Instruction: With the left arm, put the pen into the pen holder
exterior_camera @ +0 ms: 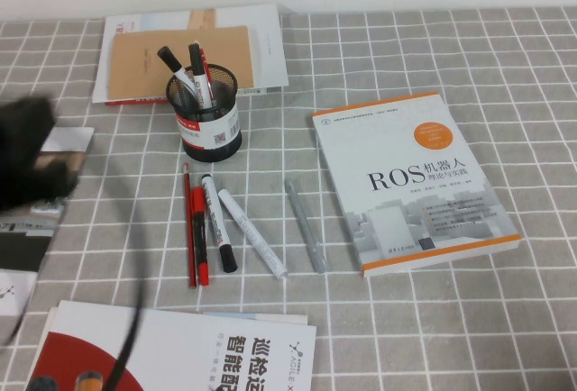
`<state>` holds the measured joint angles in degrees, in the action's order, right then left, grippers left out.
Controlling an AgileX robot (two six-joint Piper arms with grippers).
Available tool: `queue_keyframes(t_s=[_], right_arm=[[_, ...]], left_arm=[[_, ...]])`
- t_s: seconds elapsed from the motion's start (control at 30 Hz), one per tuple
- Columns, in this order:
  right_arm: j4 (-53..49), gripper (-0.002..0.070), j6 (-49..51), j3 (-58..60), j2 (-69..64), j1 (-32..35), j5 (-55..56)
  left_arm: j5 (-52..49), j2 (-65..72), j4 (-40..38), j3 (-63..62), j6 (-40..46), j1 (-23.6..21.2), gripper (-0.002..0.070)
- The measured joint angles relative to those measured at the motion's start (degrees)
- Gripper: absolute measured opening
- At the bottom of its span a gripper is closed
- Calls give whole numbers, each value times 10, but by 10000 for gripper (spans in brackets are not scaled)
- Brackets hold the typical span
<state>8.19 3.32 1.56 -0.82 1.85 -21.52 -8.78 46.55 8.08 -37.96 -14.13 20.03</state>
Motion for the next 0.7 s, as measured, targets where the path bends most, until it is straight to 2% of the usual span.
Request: queue_keyframes(t_s=[0.33,0.7], right_arm=[[0,-15,0,0,0,0,0],[0,-15,0,0,0,0,0]], left_arm=[[-106,-294,1,150,-29,0,0],[-123,-393,24,235,-32,0,0]])
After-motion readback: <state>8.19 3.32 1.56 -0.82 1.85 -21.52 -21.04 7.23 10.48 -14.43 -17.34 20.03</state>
